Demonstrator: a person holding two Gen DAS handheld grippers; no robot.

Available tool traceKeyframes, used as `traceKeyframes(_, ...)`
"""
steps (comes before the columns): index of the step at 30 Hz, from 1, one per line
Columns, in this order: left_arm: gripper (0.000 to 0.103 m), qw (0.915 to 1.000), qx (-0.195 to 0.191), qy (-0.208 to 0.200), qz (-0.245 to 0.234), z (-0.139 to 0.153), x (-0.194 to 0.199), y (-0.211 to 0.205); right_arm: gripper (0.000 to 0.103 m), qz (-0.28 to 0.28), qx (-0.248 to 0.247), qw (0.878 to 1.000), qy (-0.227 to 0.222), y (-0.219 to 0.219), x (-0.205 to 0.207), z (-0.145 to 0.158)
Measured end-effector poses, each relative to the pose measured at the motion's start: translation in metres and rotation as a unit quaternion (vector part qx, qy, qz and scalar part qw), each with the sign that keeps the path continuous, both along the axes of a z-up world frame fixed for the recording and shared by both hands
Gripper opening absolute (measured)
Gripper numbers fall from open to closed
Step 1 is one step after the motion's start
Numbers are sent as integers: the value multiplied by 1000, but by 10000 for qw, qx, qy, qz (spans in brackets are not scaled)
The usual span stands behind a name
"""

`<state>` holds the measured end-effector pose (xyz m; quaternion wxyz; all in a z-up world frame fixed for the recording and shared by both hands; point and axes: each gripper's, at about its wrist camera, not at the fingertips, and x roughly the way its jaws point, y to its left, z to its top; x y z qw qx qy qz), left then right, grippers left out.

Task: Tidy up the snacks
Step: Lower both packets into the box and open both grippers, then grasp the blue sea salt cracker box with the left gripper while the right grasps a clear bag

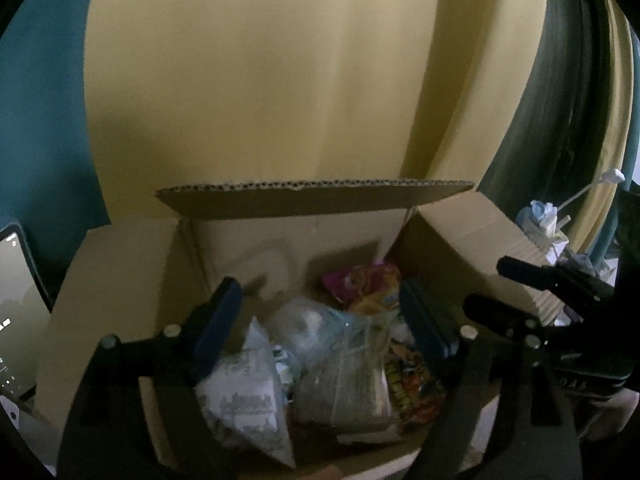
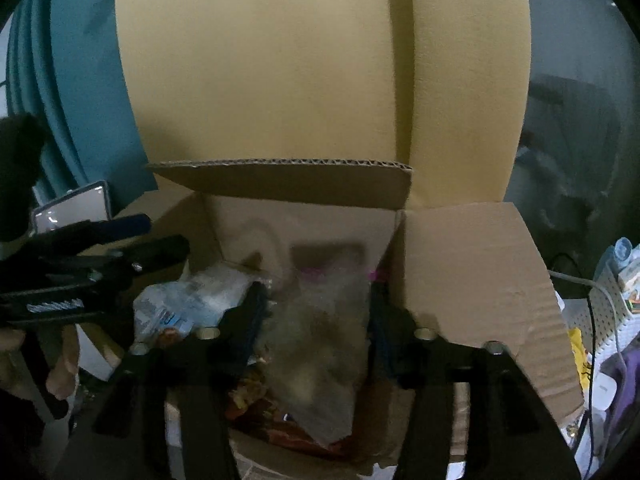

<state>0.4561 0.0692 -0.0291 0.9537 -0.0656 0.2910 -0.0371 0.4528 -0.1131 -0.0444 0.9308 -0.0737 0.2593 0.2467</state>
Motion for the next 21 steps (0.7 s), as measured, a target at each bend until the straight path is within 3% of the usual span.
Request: traceKeyframes(21,83,9996,186,-208,-98,25,-103,-29,75,-79,191,9996,-192,-23,-88,17)
